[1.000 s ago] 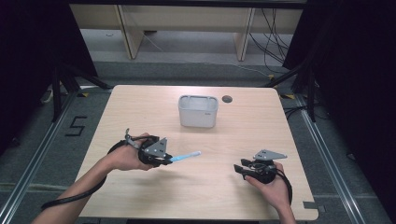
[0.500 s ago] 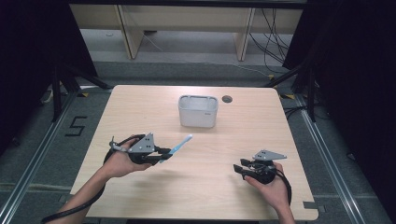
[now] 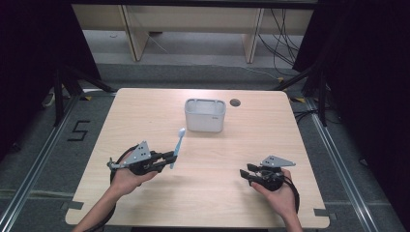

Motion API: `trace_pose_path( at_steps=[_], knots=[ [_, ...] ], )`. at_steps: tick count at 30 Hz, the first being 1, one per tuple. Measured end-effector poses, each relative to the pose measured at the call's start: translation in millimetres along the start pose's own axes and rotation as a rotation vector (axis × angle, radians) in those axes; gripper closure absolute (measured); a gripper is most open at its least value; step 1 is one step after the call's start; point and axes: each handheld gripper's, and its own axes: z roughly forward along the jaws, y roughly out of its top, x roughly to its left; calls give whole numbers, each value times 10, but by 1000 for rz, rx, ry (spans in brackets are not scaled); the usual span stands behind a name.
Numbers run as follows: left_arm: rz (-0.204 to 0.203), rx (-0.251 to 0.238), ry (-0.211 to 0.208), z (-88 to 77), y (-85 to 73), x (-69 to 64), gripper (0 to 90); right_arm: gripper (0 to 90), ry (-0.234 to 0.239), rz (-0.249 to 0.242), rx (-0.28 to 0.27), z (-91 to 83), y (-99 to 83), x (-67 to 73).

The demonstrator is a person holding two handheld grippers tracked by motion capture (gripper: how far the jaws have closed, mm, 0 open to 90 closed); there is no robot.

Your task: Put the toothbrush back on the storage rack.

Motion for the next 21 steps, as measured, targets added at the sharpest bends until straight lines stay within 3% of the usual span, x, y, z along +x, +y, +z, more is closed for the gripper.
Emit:
trace_pose_path(
  at_steps=[2,7,8,10,11,12,14,16,19,21],
  knots=[
    [-38,-53,17,25,-50,-10,787,570,-15,-20,-5,-1,6,-8],
    [-58,-65,59,33,-71,-35,787,576,-11,-20,-7,-6,13,5],
    [-71,-85,63,52,-79,-41,787,576,7,0,-15,6,8,15],
    [-83,-90,79,59,-82,-55,787,578,1,-5,-16,6,12,25],
    [-83,-90,79,59,-82,-55,787,578,7,28,-18,10,7,58],
    [-90,-105,93,71,-86,-61,787,579,2,-9,-23,14,13,35],
    [-96,-113,100,77,-88,-65,787,579,-12,-23,-27,19,19,46],
    [-117,-149,104,107,-97,-66,787,579,8,-33,-41,57,19,53],
    [-132,-145,114,121,-95,-88,787,578,-12,-24,-57,51,27,98],
    [-130,-149,114,129,-95,-91,787,578,2,-30,-68,77,33,103]
  ],
)
